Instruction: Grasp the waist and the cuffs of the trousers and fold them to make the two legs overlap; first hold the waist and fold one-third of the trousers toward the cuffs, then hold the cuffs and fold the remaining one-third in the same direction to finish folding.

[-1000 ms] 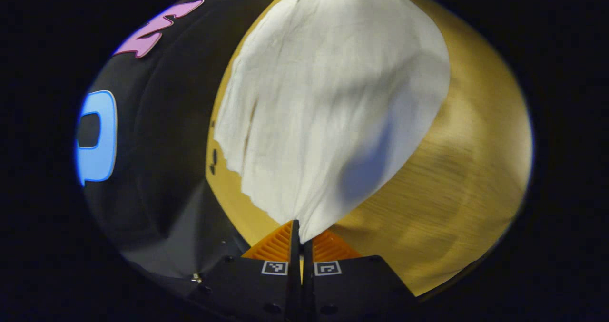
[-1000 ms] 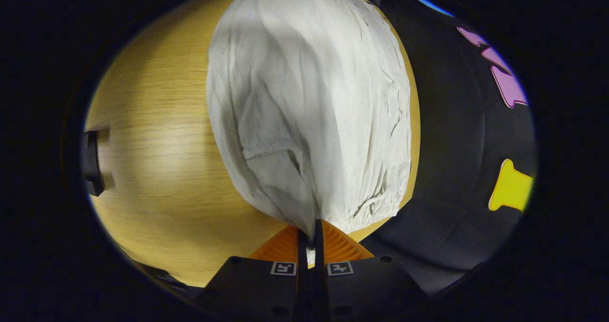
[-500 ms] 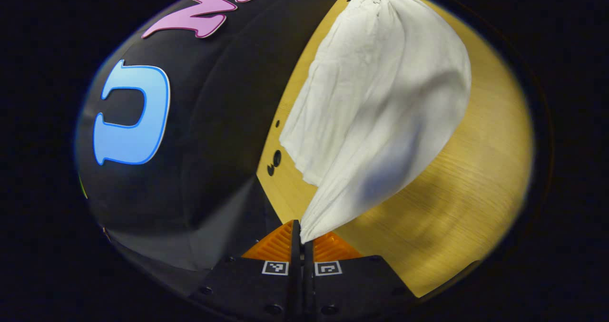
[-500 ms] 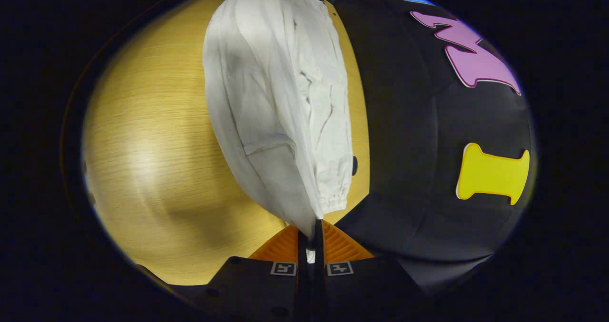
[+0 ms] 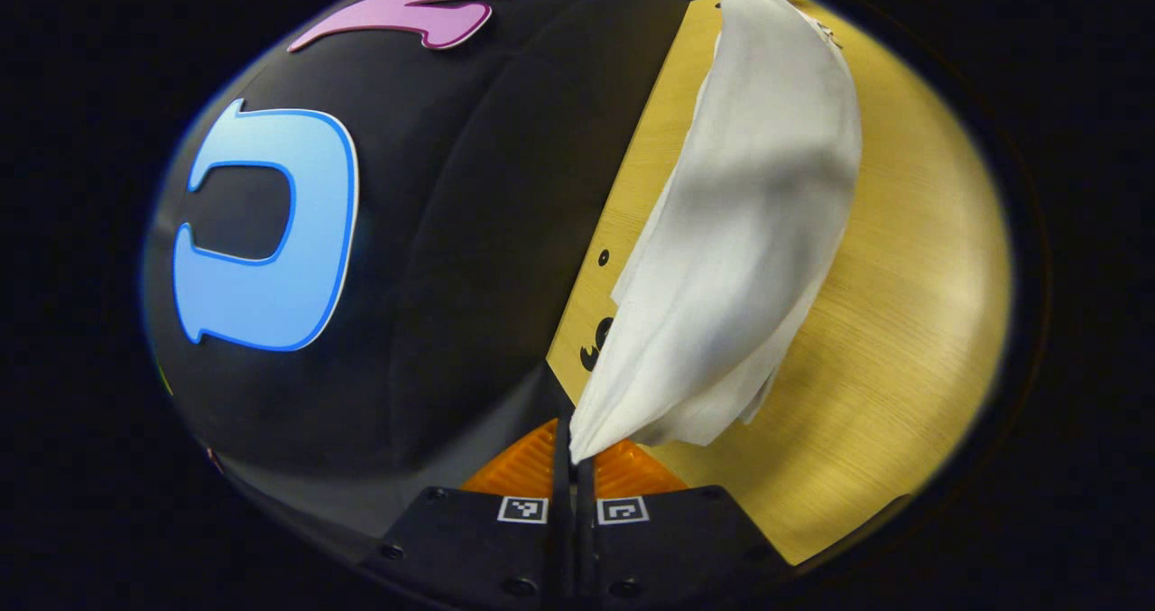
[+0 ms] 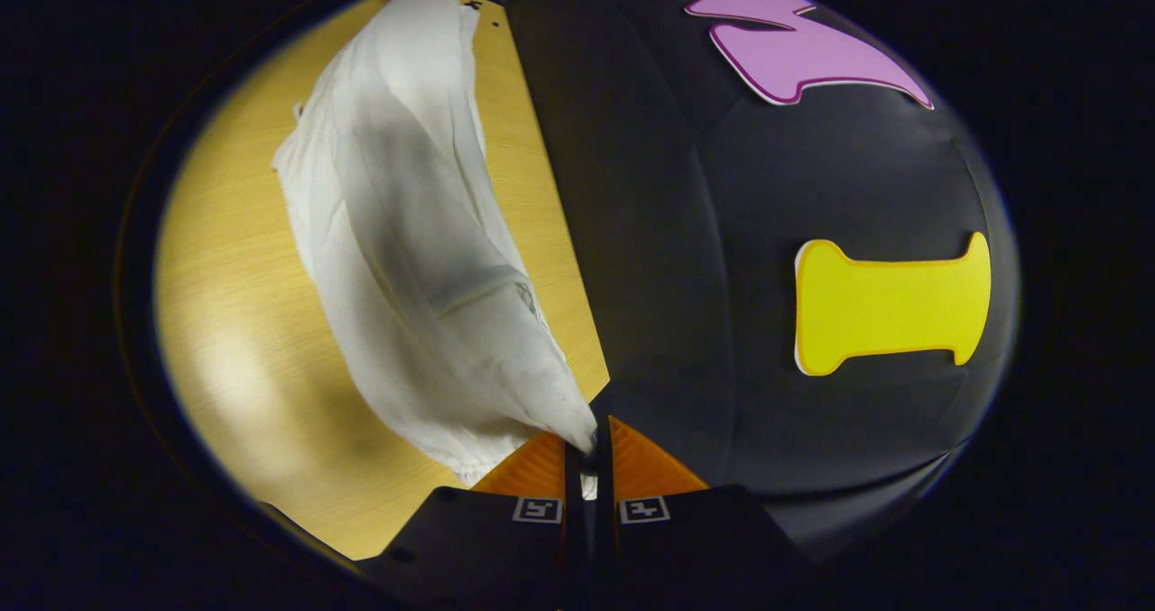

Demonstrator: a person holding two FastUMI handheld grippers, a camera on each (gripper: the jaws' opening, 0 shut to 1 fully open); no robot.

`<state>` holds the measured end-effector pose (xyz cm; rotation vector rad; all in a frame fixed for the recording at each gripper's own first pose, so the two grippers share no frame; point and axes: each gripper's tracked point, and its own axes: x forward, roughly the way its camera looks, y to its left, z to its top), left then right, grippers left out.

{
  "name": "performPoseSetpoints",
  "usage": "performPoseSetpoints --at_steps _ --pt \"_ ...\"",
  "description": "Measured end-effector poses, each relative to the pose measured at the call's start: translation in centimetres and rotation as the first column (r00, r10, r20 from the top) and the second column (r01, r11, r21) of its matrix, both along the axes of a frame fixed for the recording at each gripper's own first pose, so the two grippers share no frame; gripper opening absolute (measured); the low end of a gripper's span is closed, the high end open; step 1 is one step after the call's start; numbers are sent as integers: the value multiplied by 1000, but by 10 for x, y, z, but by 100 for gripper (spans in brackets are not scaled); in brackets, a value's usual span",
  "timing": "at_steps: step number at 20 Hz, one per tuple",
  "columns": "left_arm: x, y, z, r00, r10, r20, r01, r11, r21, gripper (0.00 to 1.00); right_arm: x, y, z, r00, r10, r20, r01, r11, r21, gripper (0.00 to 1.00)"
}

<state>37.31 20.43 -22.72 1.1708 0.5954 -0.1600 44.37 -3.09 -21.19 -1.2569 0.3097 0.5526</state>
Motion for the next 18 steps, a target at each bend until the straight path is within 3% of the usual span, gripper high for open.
performPoseSetpoints --at_steps 4,7,11,14,18 --pt "50 -8 -27 999 -36 -31 37 999 27 5 35 10 -29 997 -72 -37 73 997 7 8" --pt "68 -20 -61 993 -71 -92 76 996 49 5 47 25 -54 999 -26 -37 24 998 -64 8" --pt "86 -20 -85 996 -1 -88 0 1000 -9 5 57 26 -84 998 -25 -59 19 994 -112 8" --pt "76 -19 -96 991 41 -126 -46 998 -42 7 52 19 -91 995 -53 -88 44 993 -110 12" --pt "57 -9 -99 986 123 -114 -136 984 -112 44 37 11 -100 981 -134 -142 133 991 -13 38"
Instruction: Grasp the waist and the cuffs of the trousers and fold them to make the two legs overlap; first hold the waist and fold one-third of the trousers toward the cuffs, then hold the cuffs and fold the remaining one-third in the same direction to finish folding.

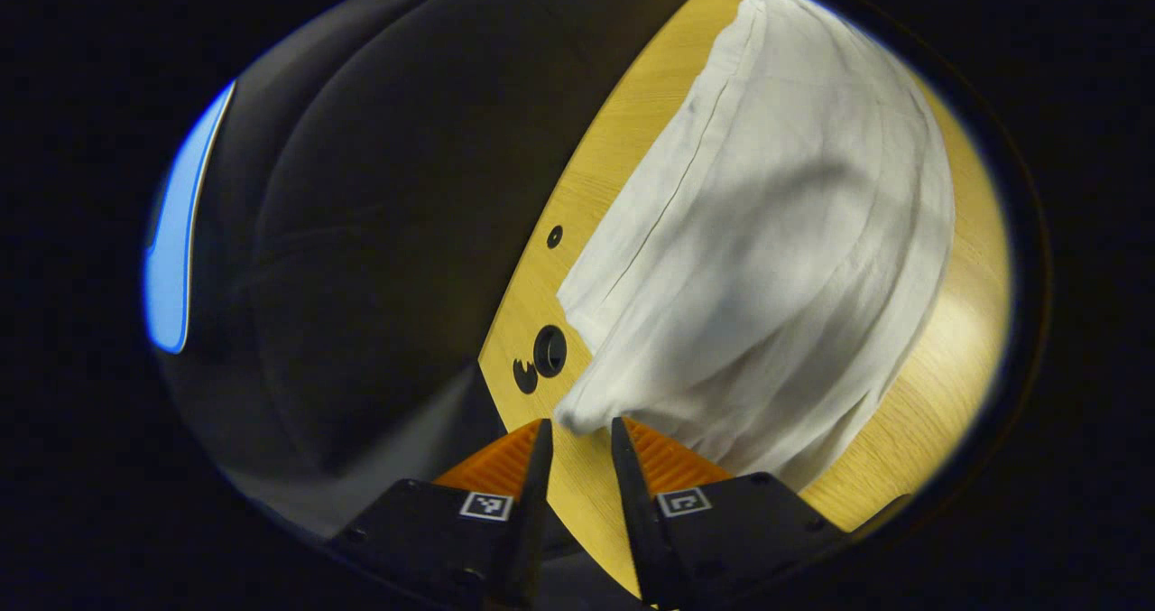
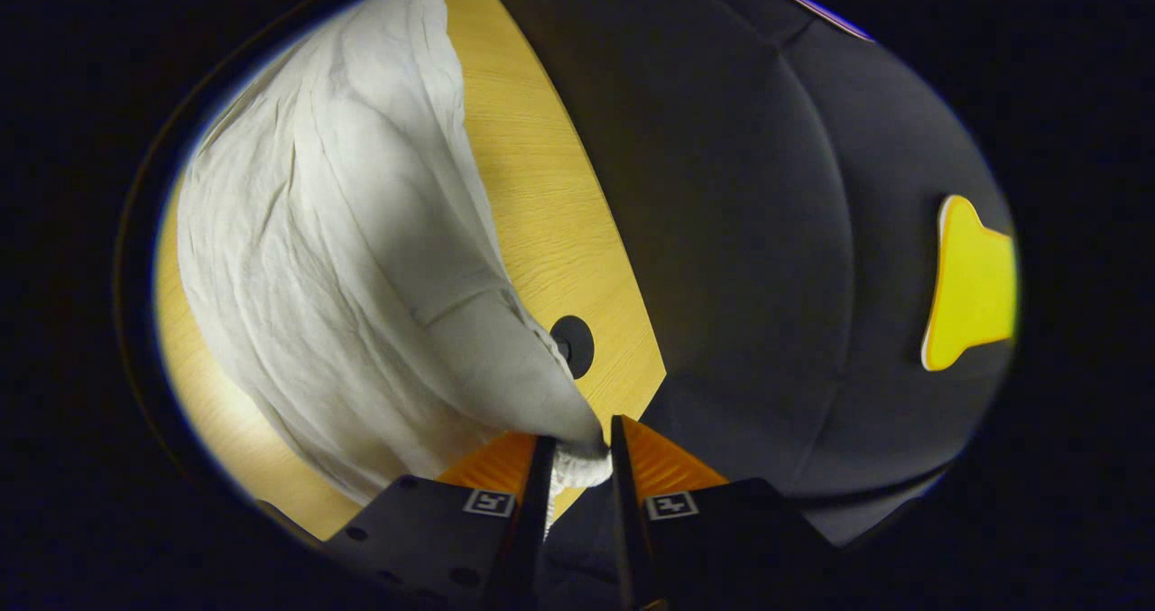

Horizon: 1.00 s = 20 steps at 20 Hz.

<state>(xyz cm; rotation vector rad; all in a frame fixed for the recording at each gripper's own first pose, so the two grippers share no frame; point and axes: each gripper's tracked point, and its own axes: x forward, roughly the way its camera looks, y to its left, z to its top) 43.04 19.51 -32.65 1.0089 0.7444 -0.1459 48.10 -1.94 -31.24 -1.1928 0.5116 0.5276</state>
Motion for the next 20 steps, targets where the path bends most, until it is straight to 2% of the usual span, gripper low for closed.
performPoseSetpoints --at_steps 1,3,4,5,6,7,8,11,12,14,16,20 --pt "-8 0 3 1000 25 11 -25 999 -38 54 -5 -2 0 1000 -28 -10 28 999 32 63" --pt "-23 3 8 996 86 33 -82 991 -105 82 -10 -7 7 996 -88 -15 89 991 103 88" --pt "-32 3 8 992 119 36 -113 983 -147 85 -15 -8 10 992 -124 -27 126 981 148 91" --pt "-42 2 13 987 153 48 -141 972 -187 95 -21 -10 12 986 -158 -44 164 968 190 96" --pt "-52 0 18 981 188 58 -170 958 -233 95 -27 -14 17 977 -203 -61 211 950 228 96" --pt "-62 -1 24 972 225 71 -196 939 -284 95 -33 -15 22 969 -236 -79 249 925 286 92" --pt "-73 -4 32 961 263 85 -221 915 -337 95 -37 -14 30 958 -271 -94 286 892 349 98" --pt "-113 -8 63 919 374 123 -281 843 -460 96 -52 -22 48 922 -361 -141 382 788 482 98" --pt "-129 -9 81 896 417 152 -295 816 -498 96 -58 -26 52 907 -387 -167 414 750 515 98" --pt "-151 -2 111 854 471 220 -309 800 -514 96 -65 -34 48 877 -427 -219 472 685 555 98" --pt "-175 -3 133 819 510 264 -316 784 -534 96 -66 -41 42 837 -477 -268 532 596 602 98" --pt "-216 -19 145 789 565 241 -336 726 -600 97 -74 -41 33 776 -507 -375 605 431 670 98"
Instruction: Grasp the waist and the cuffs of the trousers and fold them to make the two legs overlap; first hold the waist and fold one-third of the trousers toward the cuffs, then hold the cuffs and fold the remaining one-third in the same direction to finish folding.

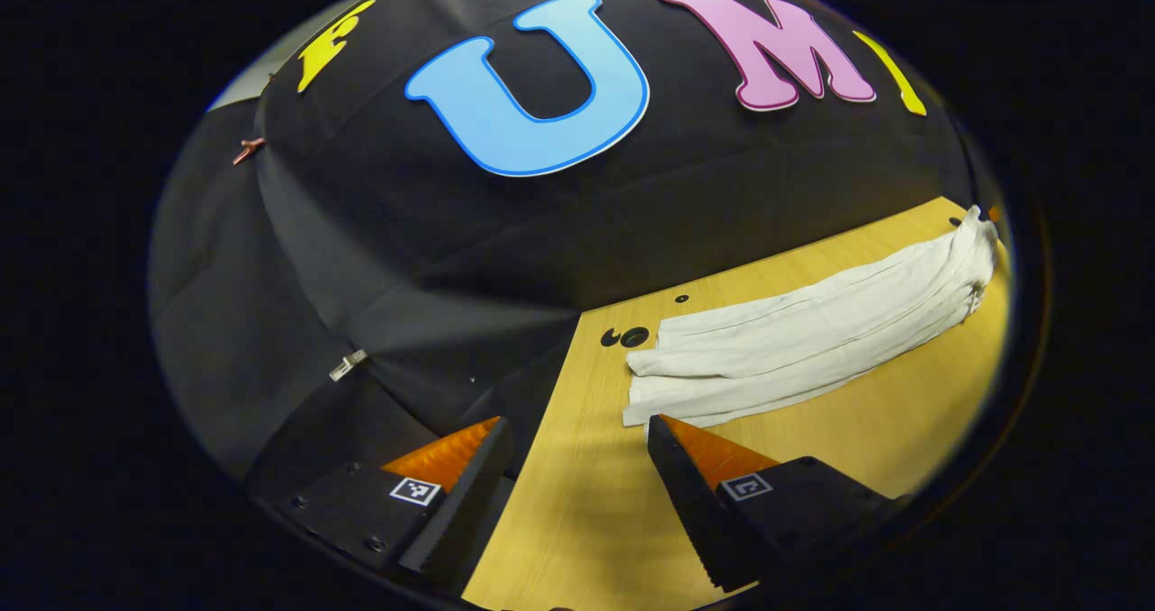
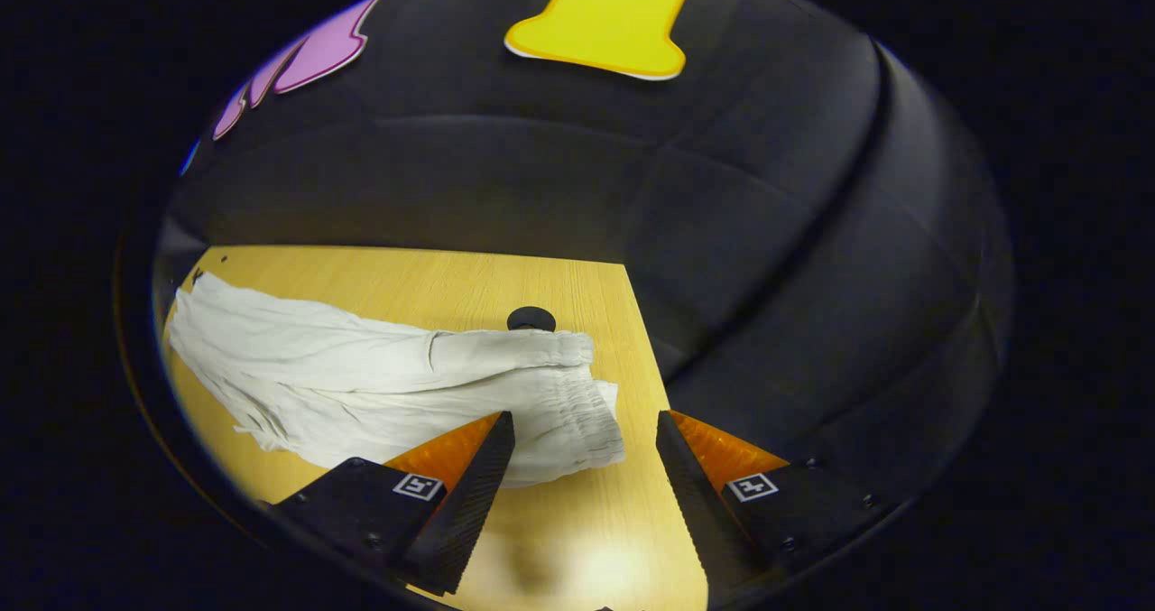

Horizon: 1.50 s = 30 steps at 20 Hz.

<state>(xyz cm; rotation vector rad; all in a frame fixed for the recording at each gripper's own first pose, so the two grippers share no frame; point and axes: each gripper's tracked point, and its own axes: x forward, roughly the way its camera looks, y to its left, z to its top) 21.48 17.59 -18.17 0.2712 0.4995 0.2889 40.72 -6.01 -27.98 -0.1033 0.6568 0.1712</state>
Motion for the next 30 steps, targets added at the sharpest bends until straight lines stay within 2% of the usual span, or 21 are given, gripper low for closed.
performPoseSetpoints --at_steps 5,7,9,11,13,14,17,18,19,20,21,22,23,25,26,27,28,30 --pt "-46 -5 6 991 132 35 -125 982 -143 97 2 -1 -18 992 -119 -36 123 983 137 98" --pt "-60 -4 5 987 157 24 -151 977 -153 97 6 -4 -25 984 -169 -52 176 968 181 98" --pt "-67 -6 6 988 151 15 -148 978 -147 97 9 -11 -28 968 -240 -75 251 940 233 98" --pt "-72 -12 7 990 140 8 -137 978 -159 97 10 -17 -36 943 -310 -120 332 896 293 99" --pt "-76 -20 8 991 134 0 -132 977 -170 97 11 -19 -39 921 -354 -163 390 852 350 99" --pt "-77 -24 7 992 127 -4 -125 976 -179 97 11 -18 -40 917 -360 -173 399 841 365 99" --pt "-79 -38 5 995 99 -20 -101 976 -193 97 8 -20 -46 909 -365 -200 415 836 359 99" --pt "-80 -41 5 995 91 -26 -95 977 -190 97 7 -18 -47 903 -369 -220 427 826 369 99" --pt "-78 -45 5 996 81 -27 -85 978 -190 97 11 -22 -42 900 -390 -193 435 817 378 99" --pt "-77 -49 5 997 70 -25 -73 979 -190 97 11 -21 -44 896 -392 -209 444 809 386 87" --pt "-77 -53 7 998 62 -25 -66 979 -191 97 12 -23 -42 895 -400 -200 447 807 386 98" --pt "-77 -56 5 998 58 -27 -62 979 -194 97 10 -25 -44 889 -405 -214 457 806 375 96" --pt "-77 -59 5 998 56 -28 -60 978 -199 97 9 -26 -44 889 -412 -201 459 811 364 79" --pt "-78 -67 3 998 50 -31 -56 975 -214 97 9 -12 -54 897 -399 -189 441 828 345 70" --pt "-79 -72 2 999 44 -29 -50 974 -222 97 12 -7 -58 900 -394 -187 435 831 345 53" --pt "-80 -78 1 999 35 -29 -41 972 -232 97 11 -5 -57 898 -400 -183 440 827 351 63" --pt "-82 -84 -2 999 25 -32 -32 970 -240 97 13 -4 -59 895 -403 -191 446 819 361 39" --pt "-86 -90 -8 999 18 -44 -28 969 -244 97 14 0 -56 894 -400 -204 449 805 388 20"
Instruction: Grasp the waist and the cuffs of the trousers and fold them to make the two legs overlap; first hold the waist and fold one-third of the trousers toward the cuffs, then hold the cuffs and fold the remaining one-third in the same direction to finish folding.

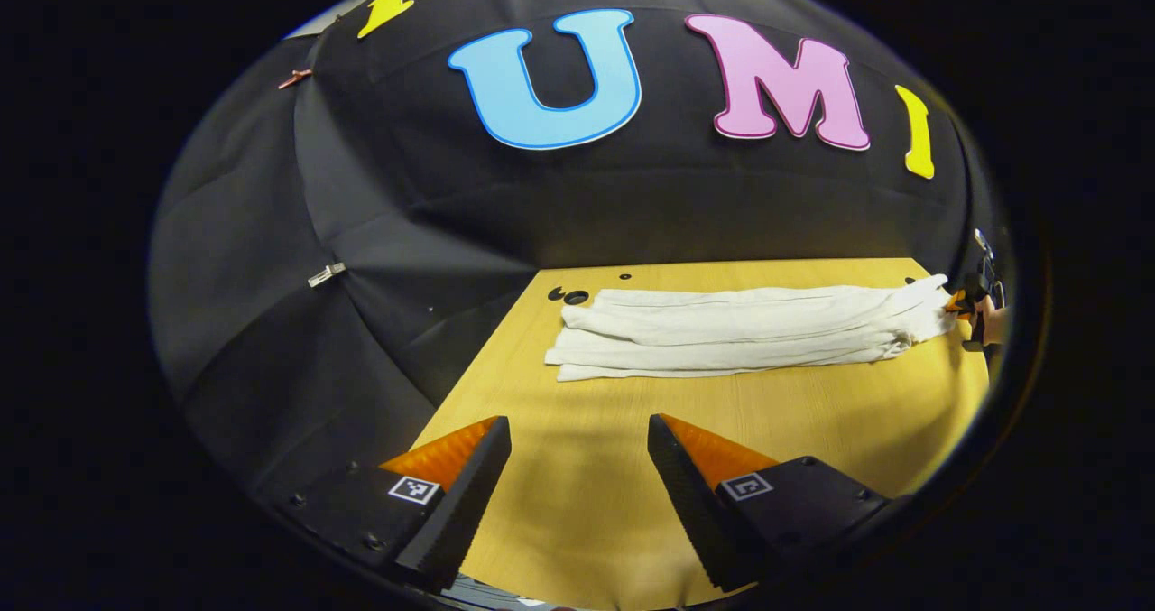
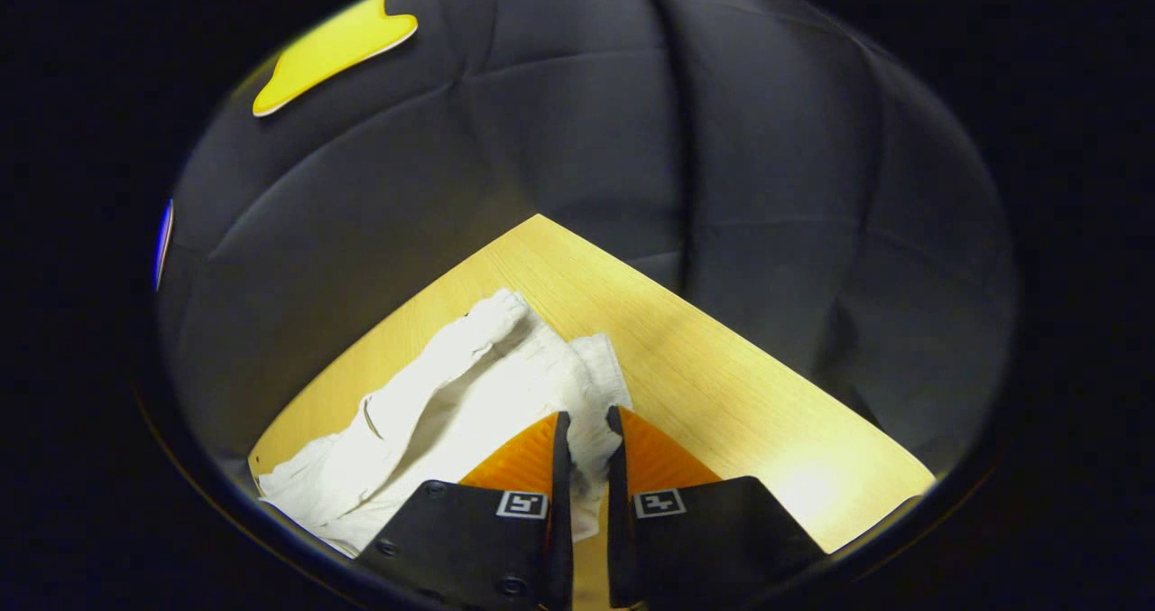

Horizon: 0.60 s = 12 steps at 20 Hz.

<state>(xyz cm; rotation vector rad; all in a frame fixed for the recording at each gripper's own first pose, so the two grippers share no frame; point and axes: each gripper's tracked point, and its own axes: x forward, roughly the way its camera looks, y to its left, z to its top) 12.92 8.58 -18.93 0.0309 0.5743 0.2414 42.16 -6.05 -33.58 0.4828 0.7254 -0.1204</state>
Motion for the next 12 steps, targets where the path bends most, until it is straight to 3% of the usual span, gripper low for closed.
performPoseSetpoints --at_steps 3,9,12 --pt "0 -12 -5 1000 -5 -6 5 1000 -25 97 -1 -3 9 1000 8 9 -8 1000 -28 10" --pt "3 -23 -2 999 -38 4 38 999 -18 97 4 1 54 992 74 104 -60 989 -135 9" --pt "0 -22 -5 999 -44 -4 44 999 -28 97 4 11 99 976 136 170 -100 974 -205 9"
